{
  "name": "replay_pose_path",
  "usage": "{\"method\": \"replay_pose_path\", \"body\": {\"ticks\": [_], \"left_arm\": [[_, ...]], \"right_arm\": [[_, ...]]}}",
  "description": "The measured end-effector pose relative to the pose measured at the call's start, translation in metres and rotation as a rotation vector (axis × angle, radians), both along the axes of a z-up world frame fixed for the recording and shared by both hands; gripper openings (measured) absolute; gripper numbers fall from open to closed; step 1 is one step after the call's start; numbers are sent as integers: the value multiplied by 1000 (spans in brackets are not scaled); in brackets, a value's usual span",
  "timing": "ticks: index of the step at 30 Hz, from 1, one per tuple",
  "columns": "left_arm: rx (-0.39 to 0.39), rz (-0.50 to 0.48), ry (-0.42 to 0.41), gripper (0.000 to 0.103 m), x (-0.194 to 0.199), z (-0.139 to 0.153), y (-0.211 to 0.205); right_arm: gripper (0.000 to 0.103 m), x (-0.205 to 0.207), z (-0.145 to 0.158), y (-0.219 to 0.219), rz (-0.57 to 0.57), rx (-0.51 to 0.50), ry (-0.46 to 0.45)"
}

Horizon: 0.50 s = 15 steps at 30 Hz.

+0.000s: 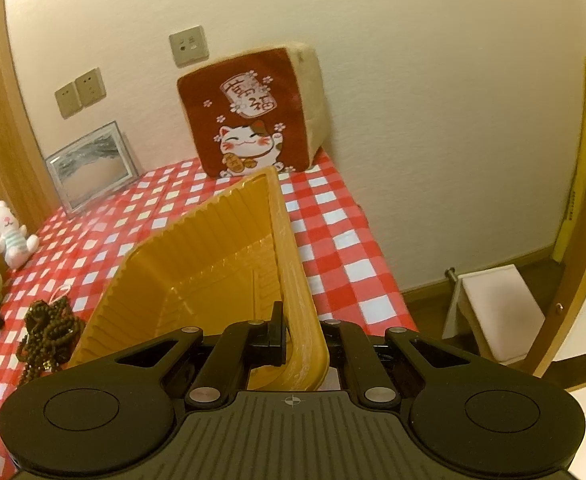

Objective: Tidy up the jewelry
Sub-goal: 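Grasp a black-strapped watch from the bead pile with the left tool while the right tool holds the tray, then carry the watch into the orange tray and open the left tool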

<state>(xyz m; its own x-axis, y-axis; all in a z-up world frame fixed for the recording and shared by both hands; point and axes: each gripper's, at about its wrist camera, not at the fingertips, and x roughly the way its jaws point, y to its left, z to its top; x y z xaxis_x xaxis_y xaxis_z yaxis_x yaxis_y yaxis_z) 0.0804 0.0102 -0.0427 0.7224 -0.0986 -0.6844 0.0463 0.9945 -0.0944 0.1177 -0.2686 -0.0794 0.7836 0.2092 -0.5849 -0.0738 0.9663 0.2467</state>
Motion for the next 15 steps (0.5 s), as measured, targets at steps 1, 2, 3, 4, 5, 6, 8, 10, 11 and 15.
{"method": "replay_pose_path", "body": {"ticks": [1, 2, 3, 4, 5, 6, 8, 10, 11, 15], "left_arm": [[9, -8, 26, 7, -1, -6, 1], [19, -15, 52, 11, -2, -14, 2], [26, -14, 73, 20, -3, -21, 2], [28, -16, 89, 24, -4, -28, 2], [26, -24, 109, 28, -3, -35, 1], [28, -29, 124, 29, -2, -42, 0], [35, -48, 133, 34, -4, -51, -1], [74, -76, 134, 38, -1, -60, -6], [99, -87, 133, 38, 1, -63, -9], [169, -115, 114, 36, 8, -71, -16]], "right_arm": [[7, -1, 1, -3, -9, -1, -2], [7, -1, 1, -5, -16, -3, -2], [7, -2, 2, -7, -24, -1, 1], [7, -2, 1, -10, -33, 2, 4], [7, -3, 2, -12, -40, 5, 8], [7, -3, 2, -13, -44, 7, 11], [7, -4, 2, -14, -48, 6, 14], [7, -5, 1, -14, -47, 5, 18], [7, -5, 1, -13, -47, 3, 18], [6, -6, 0, -12, -49, 2, 28]]}}
